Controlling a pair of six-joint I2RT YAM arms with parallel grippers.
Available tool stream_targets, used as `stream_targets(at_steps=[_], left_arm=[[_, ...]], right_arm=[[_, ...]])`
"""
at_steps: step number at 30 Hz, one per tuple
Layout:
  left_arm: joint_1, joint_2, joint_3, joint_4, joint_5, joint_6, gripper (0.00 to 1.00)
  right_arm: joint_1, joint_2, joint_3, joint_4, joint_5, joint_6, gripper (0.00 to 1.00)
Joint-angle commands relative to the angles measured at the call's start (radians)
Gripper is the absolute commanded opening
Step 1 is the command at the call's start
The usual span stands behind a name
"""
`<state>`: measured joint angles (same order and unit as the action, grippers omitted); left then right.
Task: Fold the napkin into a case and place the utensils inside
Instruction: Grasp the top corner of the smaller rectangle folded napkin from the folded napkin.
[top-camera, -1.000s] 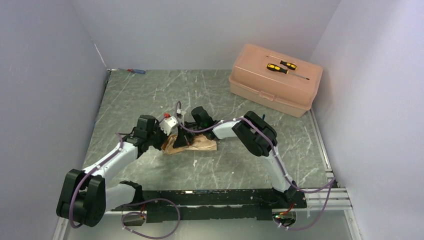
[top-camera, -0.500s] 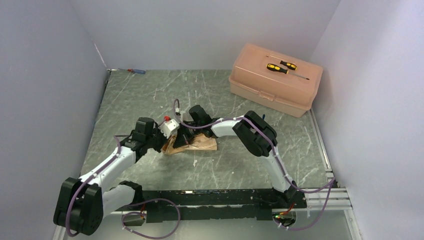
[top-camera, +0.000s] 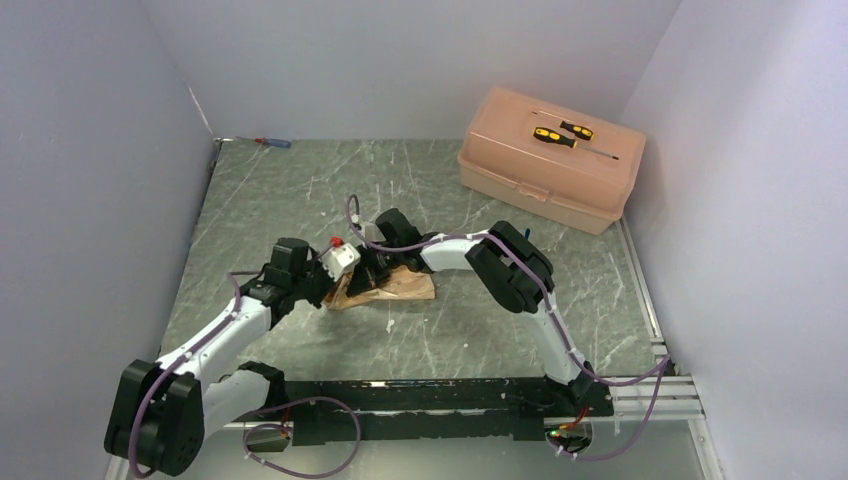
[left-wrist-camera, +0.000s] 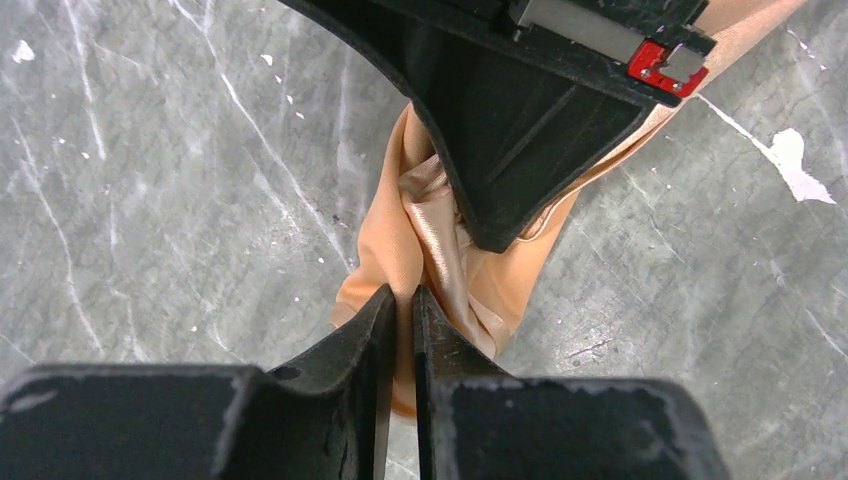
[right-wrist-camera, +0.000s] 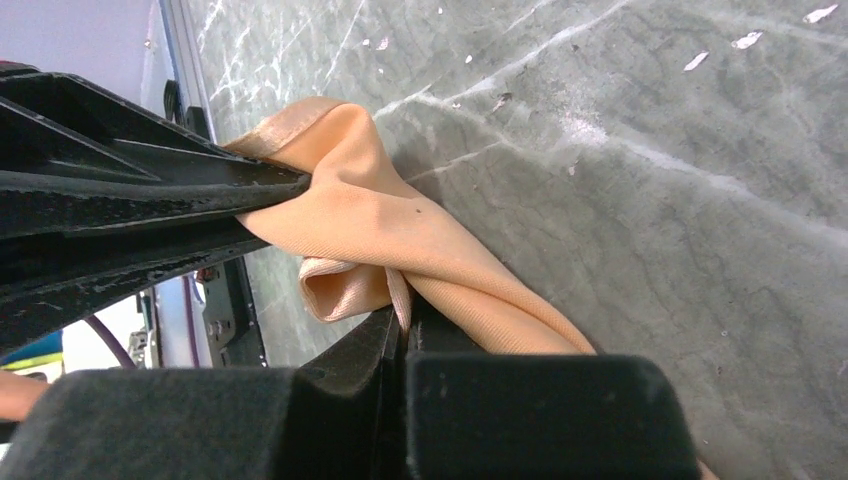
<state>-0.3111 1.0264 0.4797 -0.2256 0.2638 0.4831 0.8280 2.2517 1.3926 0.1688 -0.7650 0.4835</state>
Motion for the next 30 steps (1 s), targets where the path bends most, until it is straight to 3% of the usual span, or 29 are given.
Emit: stream_targets(at_steps=[1,16,23,30], left_arm=[[-0.003,0.040,0.038,0.048,0.016,-0.034,0.17],[-0.010,0.088,0.105,0.040,-0.017,-0.048,0.22],[-0.011,0.006,0.140,-0.039,0.066,-0.045,0.31],[-0.017,0.004,0.063,0.052,0.059,0.003,0.33]], right_arm=[[-0.006,0.051,0.012,-0.109,0.071,0.011,0.00],[-0.011,0.095,0.032,-0.159,0.129,0.021,0.00],[-0.015,0.088,0.018,-0.143,0.134,0.023,0.08],[-0.015,0.087,0.024,-0.159,0.145,0.025,0.14]])
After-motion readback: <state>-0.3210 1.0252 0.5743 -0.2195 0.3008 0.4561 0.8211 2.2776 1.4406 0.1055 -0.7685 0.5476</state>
